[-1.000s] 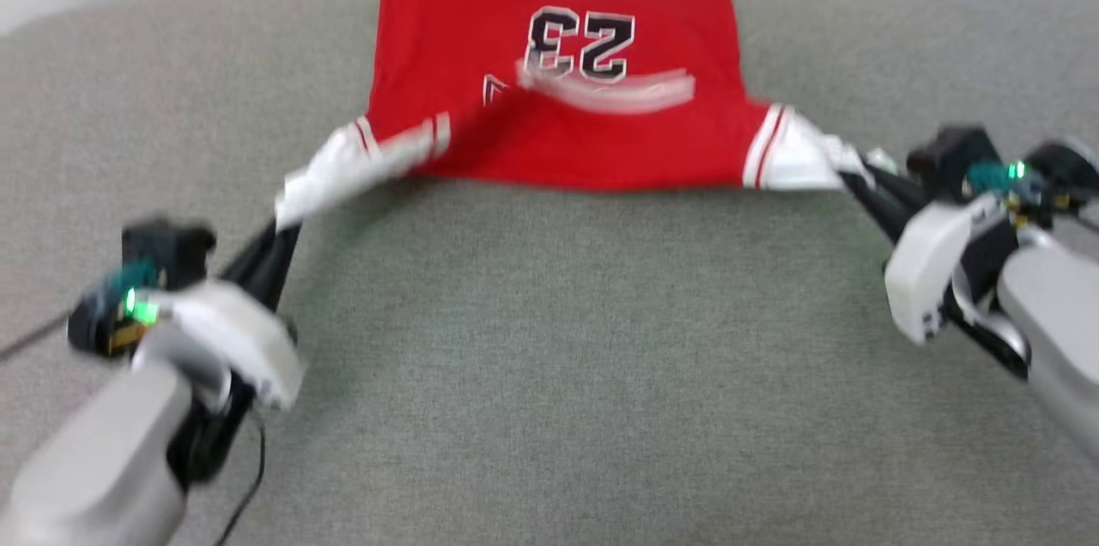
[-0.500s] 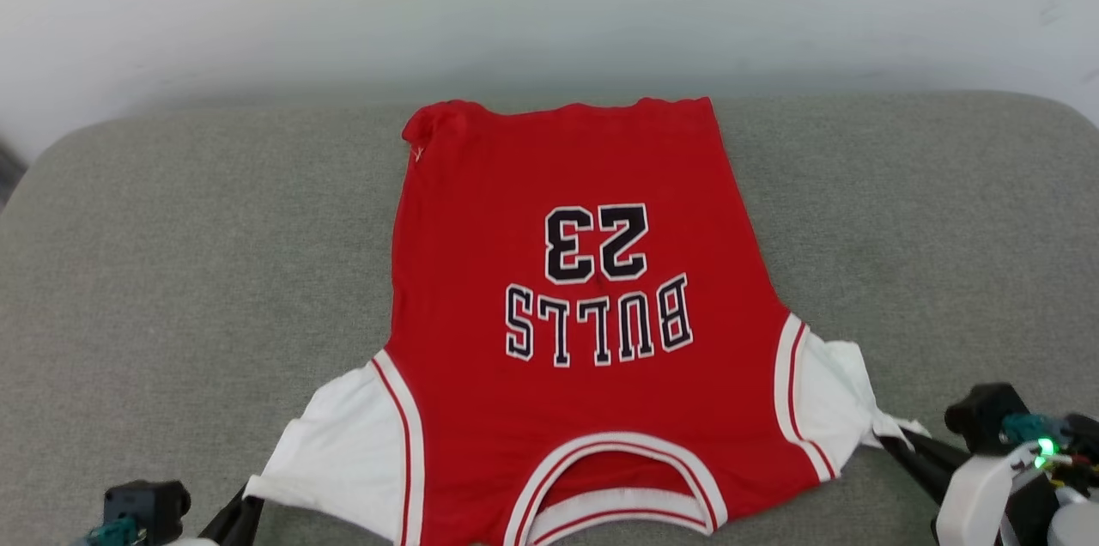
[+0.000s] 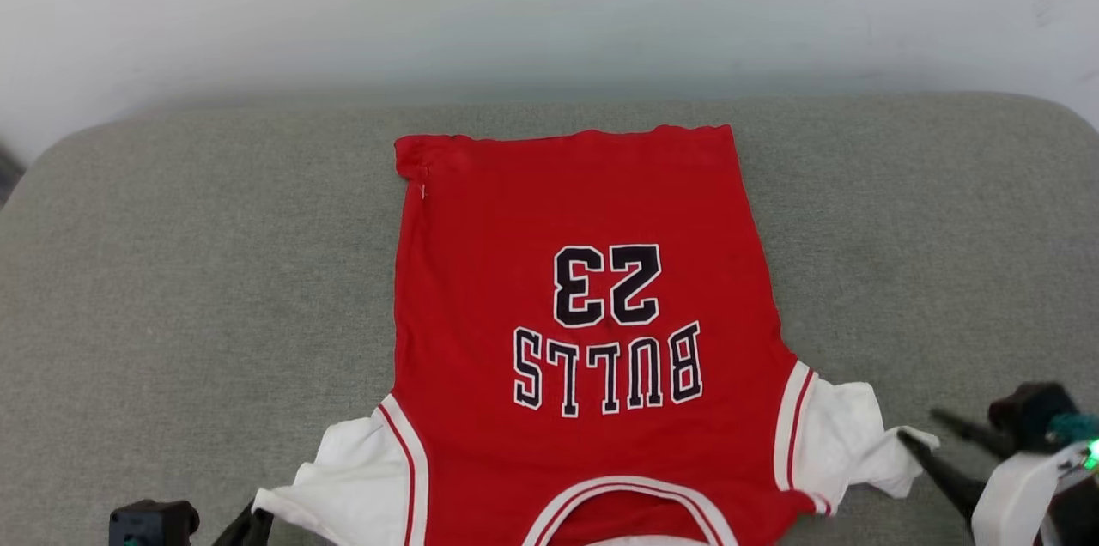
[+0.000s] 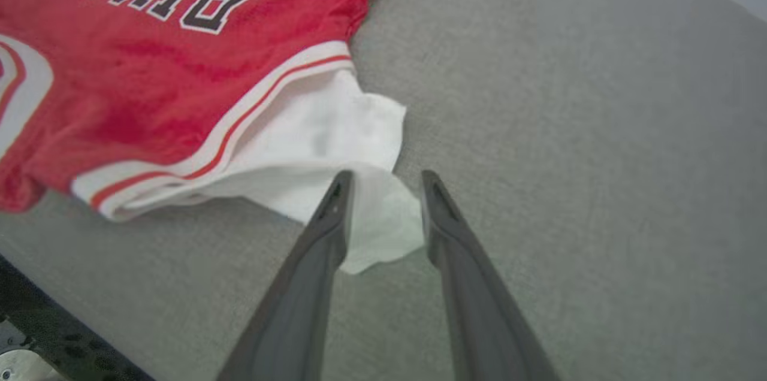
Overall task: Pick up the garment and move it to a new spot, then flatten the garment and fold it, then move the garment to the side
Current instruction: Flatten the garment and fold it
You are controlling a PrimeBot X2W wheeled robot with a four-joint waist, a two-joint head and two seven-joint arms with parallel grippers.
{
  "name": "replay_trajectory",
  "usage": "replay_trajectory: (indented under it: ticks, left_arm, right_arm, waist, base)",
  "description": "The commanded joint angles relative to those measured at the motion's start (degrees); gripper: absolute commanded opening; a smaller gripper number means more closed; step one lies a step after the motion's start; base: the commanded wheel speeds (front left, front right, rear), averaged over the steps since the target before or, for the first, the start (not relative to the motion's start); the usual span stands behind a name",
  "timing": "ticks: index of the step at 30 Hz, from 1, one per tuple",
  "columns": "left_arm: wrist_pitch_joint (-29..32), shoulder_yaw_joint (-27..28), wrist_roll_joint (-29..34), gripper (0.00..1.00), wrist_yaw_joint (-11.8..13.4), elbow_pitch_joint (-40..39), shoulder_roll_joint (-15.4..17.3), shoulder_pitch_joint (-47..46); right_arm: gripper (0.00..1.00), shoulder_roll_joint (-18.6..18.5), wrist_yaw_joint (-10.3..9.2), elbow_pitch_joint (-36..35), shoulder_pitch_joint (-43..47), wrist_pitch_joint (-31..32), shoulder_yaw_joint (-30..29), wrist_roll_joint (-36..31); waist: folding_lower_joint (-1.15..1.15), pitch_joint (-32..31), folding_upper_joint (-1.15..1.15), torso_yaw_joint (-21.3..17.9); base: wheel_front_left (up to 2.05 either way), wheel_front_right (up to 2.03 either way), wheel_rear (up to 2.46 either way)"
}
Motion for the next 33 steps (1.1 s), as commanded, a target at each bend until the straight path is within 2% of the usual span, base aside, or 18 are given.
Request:
replay_trajectory:
  ticks: [1, 8, 12, 18, 19, 23, 28, 33]
  left_arm:
    - [-0.1, 0.1, 0.8, 0.00, 0.6, -0.5, 0.3, -1.3]
    - [0.1, -0.1, 4.0, 0.00, 1.4, -3.6, -0.1, -5.7]
    - [0.0, -0.2, 5.8, 0.00, 1.9, -5.5, -0.8, -8.2]
    - [0.4, -1.0, 8.7, 0.00, 1.9, -7.8, -2.2, -12.4]
    - [0.4, -1.0, 8.7, 0.00, 1.9, -7.8, -2.2, -12.4]
    - [0.4, -1.7, 10.8, 0.00, 1.9, -8.8, -3.8, -15.4]
    - [1.0, -3.2, 13.2, 0.00, 1.4, -9.5, -5.8, -18.8]
    - [1.4, -4.9, 15.9, 0.00, 0.7, -9.7, -8.2, -22.7]
  right_arm:
    - [1.00, -0.1, -0.08, -1.4, -2.2, 0.5, -2.9, -0.7]
    - [1.00, -2.0, -0.08, -9.6, -13.0, 6.6, -14.9, -4.7]
    - [1.00, -2.3, -0.08, -11.4, -22.9, 12.5, -17.6, -5.3]
    - [1.00, 0.2, -0.06, -6.8, -40.3, 28.0, -15.2, -5.2]
    - [1.00, 0.2, -0.06, -6.8, -40.3, 28.0, -15.2, -5.2]
    - [1.00, 0.9, -0.07, -2.0, -49.6, 41.4, -10.0, -2.3]
    - [1.00, -1.4, -0.08, 2.2, -58.0, 57.3, -4.7, 3.0]
    - [1.00, -2.8, -0.06, 6.8, -62.3, 66.0, -5.6, 5.0]
  waist:
    - [0.01, 0.8, 0.00, 0.4]
    - [0.01, 6.1, 0.00, 2.4]
    - [0.01, 10.0, 0.00, 4.6]
    - [0.01, 16.9, 0.00, 8.7]
    - [0.01, 16.9, 0.00, 8.7]
    - [0.01, 21.0, 0.00, 11.8]
    - [0.01, 25.6, 0.00, 15.8]
    - [0.01, 29.4, 0.00, 19.7]
  base:
    - [0.00, 0.00, 0.00]
    - [0.00, 0.00, 0.00]
    - [0.00, 0.00, 0.00]
    - [0.00, 0.00, 0.00]
    - [0.00, 0.00, 0.00]
    - [0.00, 0.00, 0.00]
    - [0.00, 0.00, 0.00]
    - [0.00, 0.00, 0.00]
